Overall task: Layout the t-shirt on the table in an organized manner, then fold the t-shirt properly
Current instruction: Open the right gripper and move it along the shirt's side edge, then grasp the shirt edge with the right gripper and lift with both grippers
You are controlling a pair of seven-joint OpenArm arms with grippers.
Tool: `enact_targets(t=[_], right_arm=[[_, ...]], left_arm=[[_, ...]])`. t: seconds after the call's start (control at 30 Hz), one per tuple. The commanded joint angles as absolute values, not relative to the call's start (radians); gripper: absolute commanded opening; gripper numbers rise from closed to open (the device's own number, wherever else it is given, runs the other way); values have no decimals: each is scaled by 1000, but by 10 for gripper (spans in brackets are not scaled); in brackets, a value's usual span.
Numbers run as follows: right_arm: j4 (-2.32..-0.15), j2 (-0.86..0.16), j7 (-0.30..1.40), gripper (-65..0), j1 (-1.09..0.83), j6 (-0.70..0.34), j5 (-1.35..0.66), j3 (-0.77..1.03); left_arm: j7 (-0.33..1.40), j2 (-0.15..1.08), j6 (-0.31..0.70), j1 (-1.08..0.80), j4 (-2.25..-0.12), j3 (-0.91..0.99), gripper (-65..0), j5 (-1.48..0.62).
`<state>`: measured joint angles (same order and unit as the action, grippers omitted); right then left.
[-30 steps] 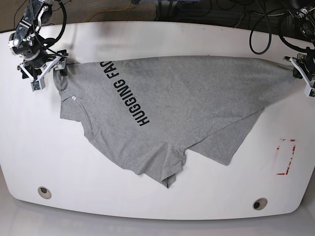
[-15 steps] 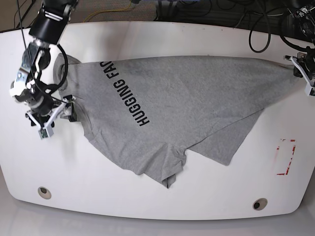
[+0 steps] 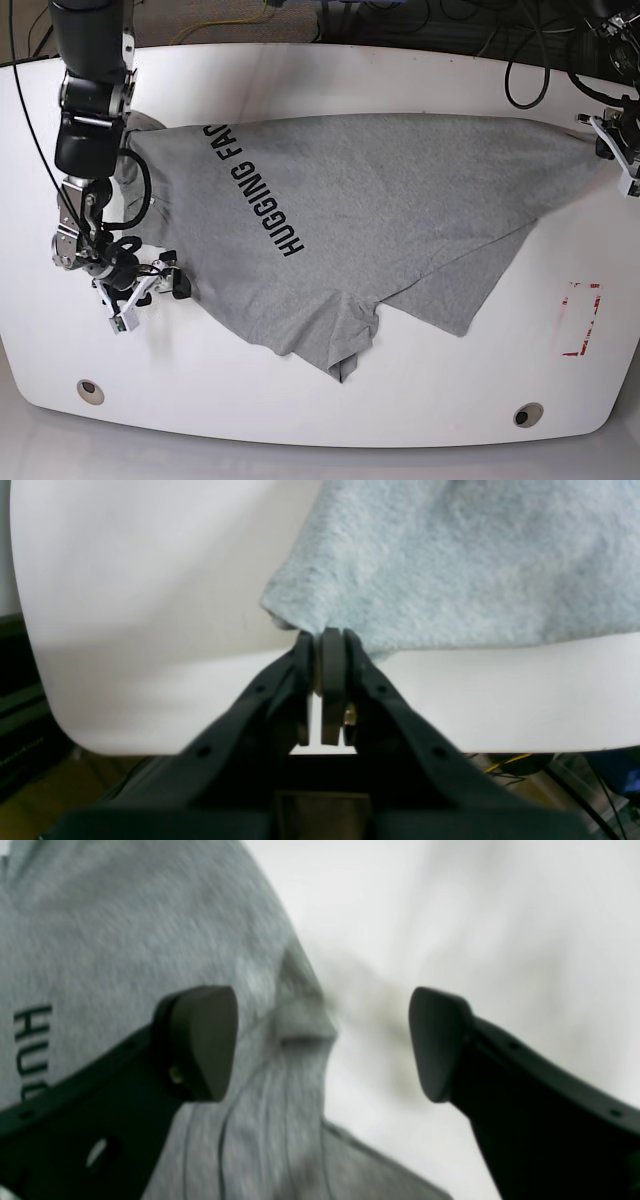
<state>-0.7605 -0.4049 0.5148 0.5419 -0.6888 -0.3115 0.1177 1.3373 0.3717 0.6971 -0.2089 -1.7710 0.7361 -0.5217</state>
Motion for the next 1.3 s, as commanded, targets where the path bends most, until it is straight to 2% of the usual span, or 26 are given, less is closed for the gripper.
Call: enact_targets(t=[0.0,0.3,1.27], right_arm=[[-690,-426,452,-140,615,-691,-320,99],[-479,-418,280,-140,685,-690,-320,28],[-475,-288,272,-141,654,-691,-320,24]], left_arm=[[1323,392,698,-202,-1788,742,-642,-530],[1323,392,698,-200,-1788,742,-642,-529],[1325,392,698,-180,-1788,743,-642,-529]])
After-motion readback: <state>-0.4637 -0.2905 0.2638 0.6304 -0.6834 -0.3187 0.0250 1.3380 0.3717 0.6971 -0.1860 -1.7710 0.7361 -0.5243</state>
